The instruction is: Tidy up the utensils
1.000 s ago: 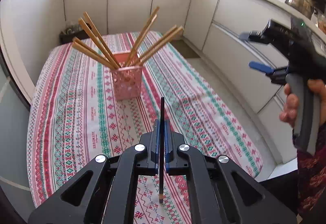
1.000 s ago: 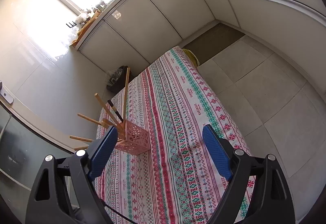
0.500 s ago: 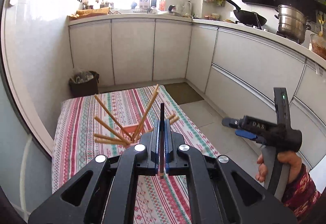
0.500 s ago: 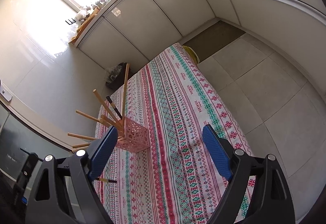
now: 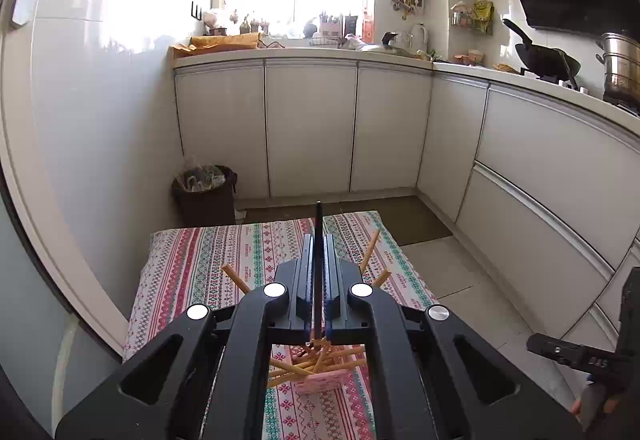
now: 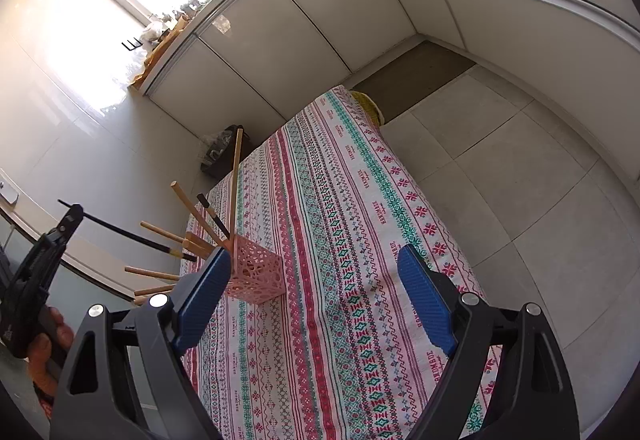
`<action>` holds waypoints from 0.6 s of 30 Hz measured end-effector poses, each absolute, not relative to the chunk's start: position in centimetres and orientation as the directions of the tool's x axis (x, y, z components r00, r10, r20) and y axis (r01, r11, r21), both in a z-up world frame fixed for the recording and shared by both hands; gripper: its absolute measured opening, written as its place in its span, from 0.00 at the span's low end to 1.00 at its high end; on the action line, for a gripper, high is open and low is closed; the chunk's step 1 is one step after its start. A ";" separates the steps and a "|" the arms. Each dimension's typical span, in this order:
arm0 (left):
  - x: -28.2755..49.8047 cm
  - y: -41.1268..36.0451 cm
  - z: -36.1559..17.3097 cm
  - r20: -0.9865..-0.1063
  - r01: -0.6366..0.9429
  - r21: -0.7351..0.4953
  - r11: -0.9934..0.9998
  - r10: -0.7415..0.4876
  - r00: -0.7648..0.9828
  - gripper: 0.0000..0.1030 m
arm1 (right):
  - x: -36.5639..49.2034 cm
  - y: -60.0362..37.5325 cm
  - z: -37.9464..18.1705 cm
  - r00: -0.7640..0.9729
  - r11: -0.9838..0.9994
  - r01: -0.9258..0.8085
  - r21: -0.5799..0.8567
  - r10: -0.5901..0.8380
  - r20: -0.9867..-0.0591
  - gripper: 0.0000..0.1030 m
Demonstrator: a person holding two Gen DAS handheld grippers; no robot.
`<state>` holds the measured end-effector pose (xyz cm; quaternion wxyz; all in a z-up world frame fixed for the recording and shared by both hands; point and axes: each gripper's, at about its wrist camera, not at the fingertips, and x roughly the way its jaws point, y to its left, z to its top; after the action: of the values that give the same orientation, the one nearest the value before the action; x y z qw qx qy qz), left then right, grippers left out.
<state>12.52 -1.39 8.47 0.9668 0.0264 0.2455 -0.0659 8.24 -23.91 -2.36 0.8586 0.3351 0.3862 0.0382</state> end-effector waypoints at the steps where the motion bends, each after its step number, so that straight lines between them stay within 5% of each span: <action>1: 13.1 -1.3 7.1 -0.502 0.130 0.020 0.991 -0.103 0.859 0.03 | 8.3 -23.8 -2.4 0.698 0.773 0.193 0.604 0.324 -0.638 0.81; 3: 13.9 -0.9 5.3 -0.556 0.128 -0.042 0.991 -0.129 0.821 0.04 | 8.3 -23.6 -2.3 0.698 0.772 0.189 0.606 0.328 -0.636 0.81; 6: 12.2 -0.2 5.0 -0.526 0.117 -0.054 0.992 -0.128 0.841 0.06 | 8.2 -23.1 -1.7 0.710 0.783 0.167 0.599 0.326 -0.624 0.81; 8: 10.9 0.0 5.8 -0.502 0.125 -0.059 0.990 -0.137 0.854 0.26 | 8.1 -22.7 -1.4 0.716 0.792 0.153 0.591 0.323 -0.618 0.82; 18: 6.6 -0.3 8.1 -0.446 0.084 -0.034 0.996 -0.091 0.890 0.45 | 6.9 -20.2 1.3 0.784 0.834 0.101 0.543 0.270 -0.560 0.87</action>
<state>6.58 -0.35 8.08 0.9722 -0.0066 0.2298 -0.0450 6.88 -20.23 1.29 0.9005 0.2843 0.3256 0.0469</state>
